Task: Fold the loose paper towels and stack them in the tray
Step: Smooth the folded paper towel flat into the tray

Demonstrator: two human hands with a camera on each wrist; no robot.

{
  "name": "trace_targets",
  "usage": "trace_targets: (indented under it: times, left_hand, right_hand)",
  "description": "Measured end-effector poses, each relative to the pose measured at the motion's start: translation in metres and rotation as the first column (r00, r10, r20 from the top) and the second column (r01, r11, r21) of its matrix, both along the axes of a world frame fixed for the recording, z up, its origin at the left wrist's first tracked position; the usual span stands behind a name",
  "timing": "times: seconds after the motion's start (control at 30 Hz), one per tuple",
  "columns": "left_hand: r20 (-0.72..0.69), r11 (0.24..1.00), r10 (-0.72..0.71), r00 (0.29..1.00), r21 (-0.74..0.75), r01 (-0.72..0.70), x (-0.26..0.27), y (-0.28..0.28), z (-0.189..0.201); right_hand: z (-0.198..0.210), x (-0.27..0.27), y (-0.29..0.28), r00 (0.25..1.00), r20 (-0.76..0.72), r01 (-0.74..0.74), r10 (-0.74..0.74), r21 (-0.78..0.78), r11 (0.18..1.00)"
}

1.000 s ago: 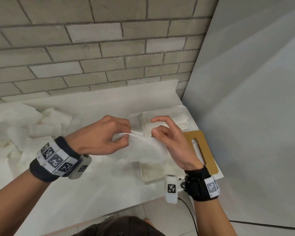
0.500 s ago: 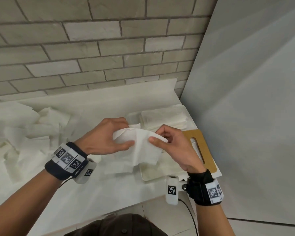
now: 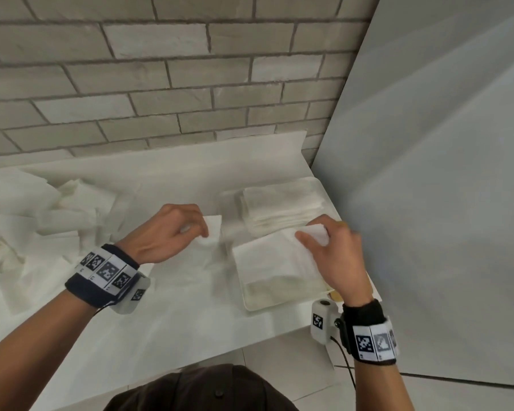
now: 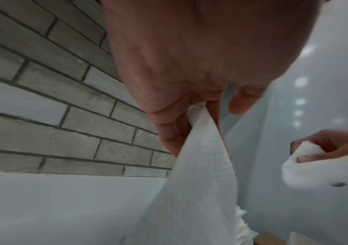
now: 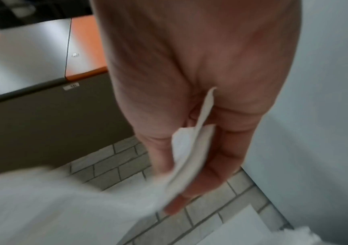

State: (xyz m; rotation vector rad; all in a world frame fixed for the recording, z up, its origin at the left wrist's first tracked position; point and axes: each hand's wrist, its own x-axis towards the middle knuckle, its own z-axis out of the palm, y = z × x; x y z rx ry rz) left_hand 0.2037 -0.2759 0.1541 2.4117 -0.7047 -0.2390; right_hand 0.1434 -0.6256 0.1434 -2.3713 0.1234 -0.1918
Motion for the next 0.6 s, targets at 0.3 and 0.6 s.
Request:
trace_targets:
  times: [0.3, 0.6]
  left_hand:
    - [0.114, 0.974, 0.218, 0.969, -0.092, -0.208, 0.000, -0.025, -0.012]
    - [0.100, 0.964, 0.229, 0.968, -0.164, -0.211, -0.003, -0.047, 0.033]
  right_hand:
    - [-0.004, -0.005, 0.020, 0.941, -0.128, -0.277, 0.312, 0.231, 0.932]
    - [-0.059, 0.010, -0.031, 0.948, -0.200, -0.214, 0.246, 0.170, 0.962]
